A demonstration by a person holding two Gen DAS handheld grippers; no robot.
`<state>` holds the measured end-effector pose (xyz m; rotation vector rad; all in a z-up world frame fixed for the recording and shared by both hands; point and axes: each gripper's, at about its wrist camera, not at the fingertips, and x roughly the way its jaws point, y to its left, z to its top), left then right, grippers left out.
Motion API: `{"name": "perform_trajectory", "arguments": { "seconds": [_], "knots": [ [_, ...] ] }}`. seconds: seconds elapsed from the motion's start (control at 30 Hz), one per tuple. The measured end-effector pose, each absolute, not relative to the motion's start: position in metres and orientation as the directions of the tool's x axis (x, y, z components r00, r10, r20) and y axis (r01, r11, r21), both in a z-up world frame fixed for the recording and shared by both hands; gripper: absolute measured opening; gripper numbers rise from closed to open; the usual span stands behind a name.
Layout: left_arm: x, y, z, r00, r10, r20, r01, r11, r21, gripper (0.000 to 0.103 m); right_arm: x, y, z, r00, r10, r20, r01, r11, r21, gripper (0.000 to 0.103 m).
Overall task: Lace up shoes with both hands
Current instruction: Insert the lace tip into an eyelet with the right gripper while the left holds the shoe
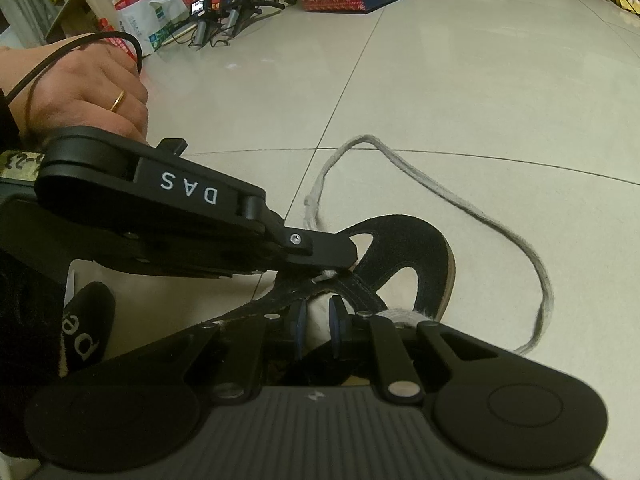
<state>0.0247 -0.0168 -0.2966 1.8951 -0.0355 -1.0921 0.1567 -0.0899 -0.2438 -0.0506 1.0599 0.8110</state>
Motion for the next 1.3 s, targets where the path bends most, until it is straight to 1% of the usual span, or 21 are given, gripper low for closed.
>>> {"name": "perform_trajectory", "arguments": {
  "seconds": [0.2, 0.37, 0.57, 0.67, 0.8, 0.87, 1.03, 1.3],
  "knots": [
    [0.045, -0.025, -0.294, 0.603, -0.426, -0.674, 0.409, -0.561, 0.720, 0.004, 0.157, -0.091, -0.244, 0.233, 0.566, -0.790, -0.613, 0.717, 0.333, 0.014],
    [0.047, -0.017, -0.295, 0.605, -0.398, -0.689, 0.419, -0.576, 0.702, 0.003, 0.159, -0.095, -0.240, 0.232, 0.572, -0.786, -0.617, 0.712, 0.336, 0.014],
    [0.041, -0.014, -0.293, 0.604, -0.395, -0.692, 0.429, -0.571, 0.700, 0.004, 0.163, -0.103, -0.231, 0.229, 0.588, -0.776, -0.622, 0.701, 0.348, 0.014],
    [0.040, -0.015, -0.289, 0.611, -0.399, -0.684, 0.425, -0.564, 0.708, 0.004, 0.167, -0.111, -0.224, 0.239, 0.608, -0.757, -0.599, 0.706, 0.378, 0.014],
    [0.044, -0.018, -0.289, 0.613, -0.400, -0.681, 0.420, -0.566, 0.710, 0.004, 0.178, -0.118, -0.221, 0.242, 0.652, -0.718, -0.543, 0.705, 0.457, 0.014],
    [0.045, -0.019, -0.288, 0.615, -0.401, -0.680, 0.418, -0.565, 0.711, 0.003, 0.183, -0.116, -0.223, 0.238, 0.657, -0.715, -0.523, 0.707, 0.476, 0.013],
    [0.039, -0.020, -0.285, 0.614, -0.403, -0.678, 0.416, -0.566, 0.712, 0.004, 0.183, -0.103, -0.231, 0.235, 0.602, -0.763, -0.541, 0.733, 0.412, 0.013],
    [0.035, -0.022, -0.272, 0.616, -0.404, -0.676, 0.412, -0.566, 0.714, 0.004, 0.178, -0.104, -0.231, 0.234, 0.598, -0.767, -0.544, 0.734, 0.406, 0.013]
  ]
}}
